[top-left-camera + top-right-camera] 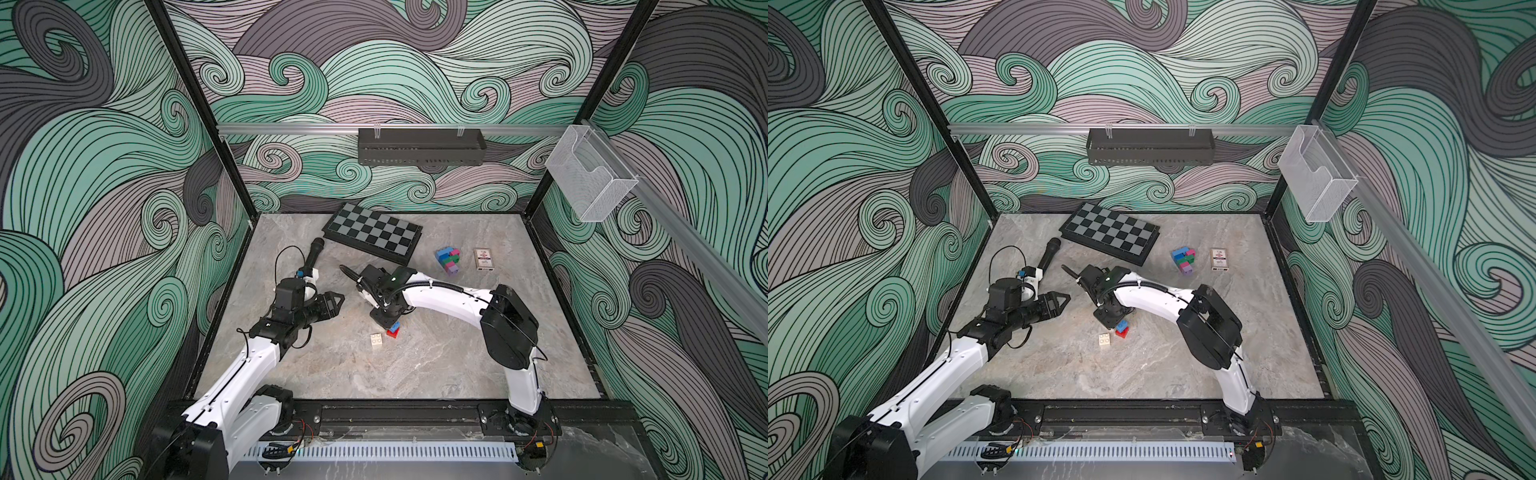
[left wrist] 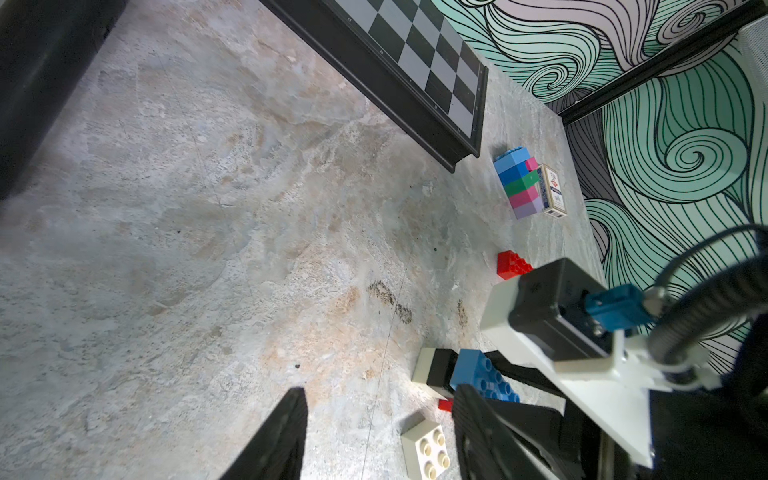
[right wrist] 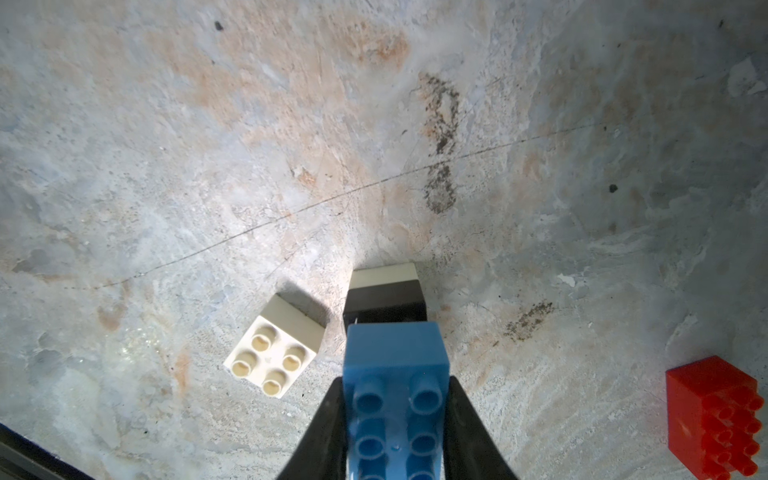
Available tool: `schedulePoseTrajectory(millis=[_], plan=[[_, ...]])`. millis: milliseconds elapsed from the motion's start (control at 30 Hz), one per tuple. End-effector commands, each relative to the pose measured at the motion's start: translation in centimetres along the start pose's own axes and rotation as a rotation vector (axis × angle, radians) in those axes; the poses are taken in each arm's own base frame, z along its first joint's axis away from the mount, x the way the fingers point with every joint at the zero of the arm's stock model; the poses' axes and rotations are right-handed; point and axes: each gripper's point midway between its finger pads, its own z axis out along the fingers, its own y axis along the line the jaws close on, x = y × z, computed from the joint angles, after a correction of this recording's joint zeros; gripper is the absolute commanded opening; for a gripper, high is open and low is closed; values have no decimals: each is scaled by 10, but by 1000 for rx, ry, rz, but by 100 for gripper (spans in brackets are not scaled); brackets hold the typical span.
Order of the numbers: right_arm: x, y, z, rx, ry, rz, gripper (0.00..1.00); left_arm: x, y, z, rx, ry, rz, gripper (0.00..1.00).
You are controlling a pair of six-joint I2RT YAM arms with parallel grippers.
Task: Assemble the letter p with lego
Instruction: Assemble the lego brick with the lego brick.
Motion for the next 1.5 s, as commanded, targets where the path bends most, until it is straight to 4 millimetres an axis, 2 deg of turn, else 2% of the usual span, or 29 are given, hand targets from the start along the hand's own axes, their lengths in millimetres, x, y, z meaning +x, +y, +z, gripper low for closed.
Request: schedulePoseTrajectory(millis=[0, 333, 700, 1000, 1467], plan=[[7, 0, 12, 15, 51, -15, 20, -3, -3, 1, 19, -3, 3, 57], [8, 1, 12, 9, 64, -32, 20, -3, -3, 3, 27, 1, -2, 57], [11, -7, 6, -16, 103, -153, 19, -1, -3, 6, 39, 18, -9, 57], [6, -4, -1, -58, 90, -228, 19, 0, -3, 7, 44, 24, -6, 57], [14, 0, 9, -75, 122, -247, 19, 2, -2, 9, 46, 33, -7, 57]])
